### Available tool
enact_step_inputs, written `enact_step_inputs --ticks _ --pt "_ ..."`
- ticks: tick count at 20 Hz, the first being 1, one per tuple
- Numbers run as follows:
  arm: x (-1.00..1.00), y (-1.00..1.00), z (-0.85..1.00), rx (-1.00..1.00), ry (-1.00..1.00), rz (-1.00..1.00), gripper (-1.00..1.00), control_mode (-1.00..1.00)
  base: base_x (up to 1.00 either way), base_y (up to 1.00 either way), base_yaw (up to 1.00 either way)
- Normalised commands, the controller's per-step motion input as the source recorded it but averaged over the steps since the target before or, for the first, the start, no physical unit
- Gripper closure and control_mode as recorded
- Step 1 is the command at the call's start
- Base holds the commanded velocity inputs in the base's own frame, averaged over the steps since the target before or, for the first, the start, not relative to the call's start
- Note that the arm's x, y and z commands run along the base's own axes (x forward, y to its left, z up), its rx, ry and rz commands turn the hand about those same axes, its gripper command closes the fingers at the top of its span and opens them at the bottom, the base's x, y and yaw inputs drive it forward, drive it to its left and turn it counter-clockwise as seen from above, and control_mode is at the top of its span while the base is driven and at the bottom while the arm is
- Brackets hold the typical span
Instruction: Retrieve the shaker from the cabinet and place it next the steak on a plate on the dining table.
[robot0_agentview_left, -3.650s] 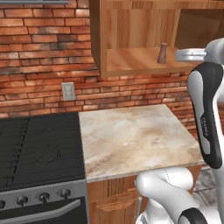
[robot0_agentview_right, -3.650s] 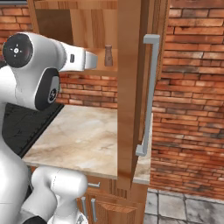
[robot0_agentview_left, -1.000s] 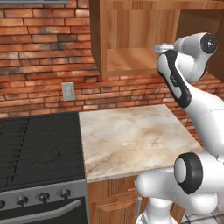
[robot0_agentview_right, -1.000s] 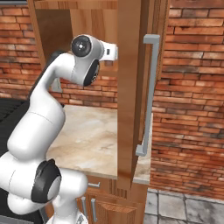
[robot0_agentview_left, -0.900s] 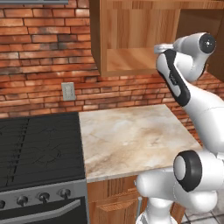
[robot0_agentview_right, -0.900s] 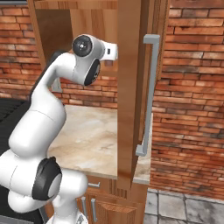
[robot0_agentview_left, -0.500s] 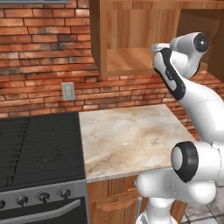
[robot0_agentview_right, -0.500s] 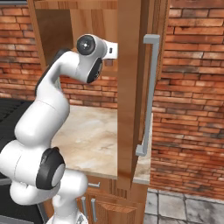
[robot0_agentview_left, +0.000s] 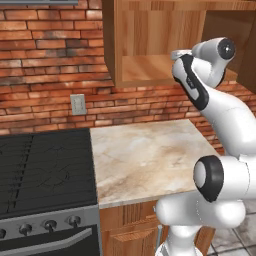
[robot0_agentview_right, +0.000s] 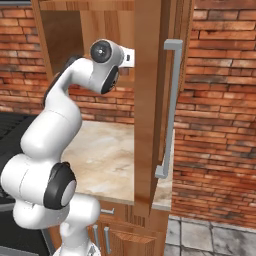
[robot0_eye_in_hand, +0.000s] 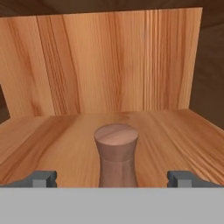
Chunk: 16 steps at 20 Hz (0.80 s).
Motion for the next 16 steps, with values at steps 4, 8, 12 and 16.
enact_step_inputs --ticks 4,8,12,16 --pt "0.24 -0.05 -0.08 0.00 0.00 0.00 -1.00 -1.00 0.00 0.00 0.00" --pt "0.13 -0.04 -0.01 0.00 0.00 0.00 -1.00 -1.00 0.00 0.00 0.00" --pt "0.16 -0.04 -0.04 0.00 0.00 0.00 -1.00 -1.00 0.00 0.00 0.00" --pt "0.12 0.00 -0.16 0.00 0.00 0.01 1.00 -1.00 0.00 0.00 0.00"
